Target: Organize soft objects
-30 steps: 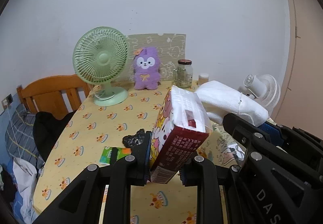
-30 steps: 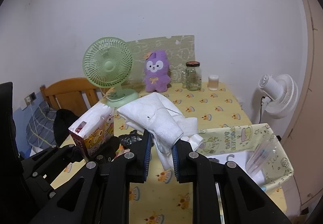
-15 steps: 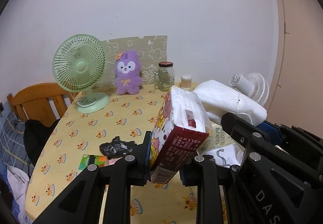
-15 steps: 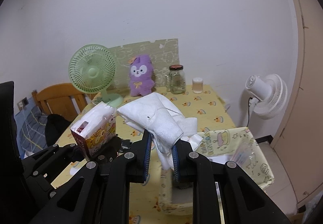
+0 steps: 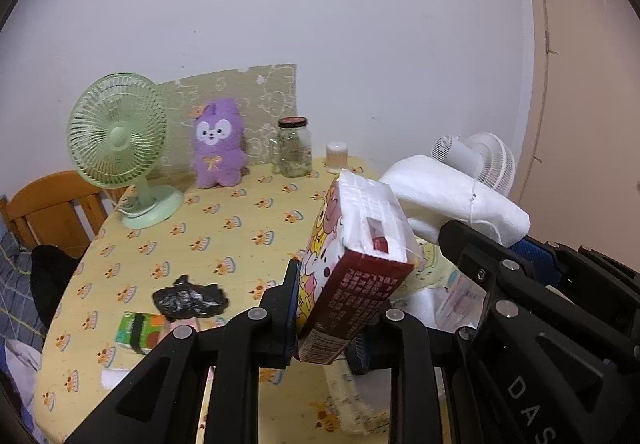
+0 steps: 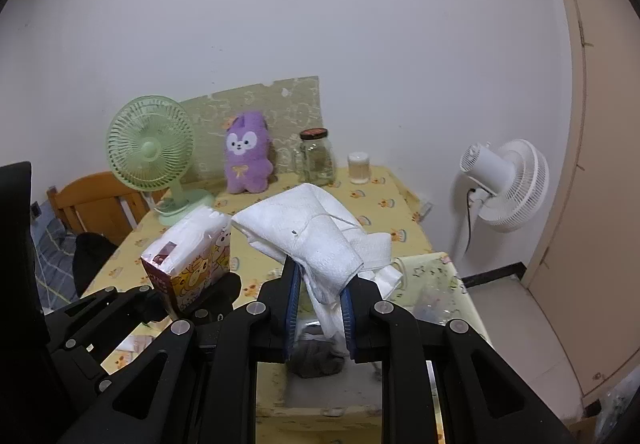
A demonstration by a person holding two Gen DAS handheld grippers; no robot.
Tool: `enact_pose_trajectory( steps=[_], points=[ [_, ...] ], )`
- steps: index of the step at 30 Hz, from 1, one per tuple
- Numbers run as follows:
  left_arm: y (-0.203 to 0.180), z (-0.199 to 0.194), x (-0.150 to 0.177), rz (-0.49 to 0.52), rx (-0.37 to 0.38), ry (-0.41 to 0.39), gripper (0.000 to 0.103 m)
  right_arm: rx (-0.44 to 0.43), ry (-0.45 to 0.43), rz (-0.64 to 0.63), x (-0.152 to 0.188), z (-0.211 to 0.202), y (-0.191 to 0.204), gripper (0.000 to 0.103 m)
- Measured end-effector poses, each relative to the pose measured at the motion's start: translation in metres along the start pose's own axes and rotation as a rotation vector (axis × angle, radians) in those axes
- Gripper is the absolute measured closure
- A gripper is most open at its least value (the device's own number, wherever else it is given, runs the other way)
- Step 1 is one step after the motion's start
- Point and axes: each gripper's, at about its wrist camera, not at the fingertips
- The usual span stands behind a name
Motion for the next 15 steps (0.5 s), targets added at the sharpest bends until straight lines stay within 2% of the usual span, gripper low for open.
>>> enact_pose_trajectory(
  steps=[12,15],
  points=[
    [-0.034,0.032,0.010,0.073,0.036,0.053,0.080,0.036,0.032,0.049,0.018,0.018,-0.037,0.081],
    [-0.038,0.041,0.013,0.088,0.041,0.074,0.072,0.038,0.046,0.057,0.024,0.025,-0.044,0.081]
  ],
)
Point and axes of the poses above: each gripper's, at about its wrist camera, not at the fingertips, and z roughly the way its jaws point, y to its left, x to its underside, and after that the axes turned 13 degrees about -z, right-handed
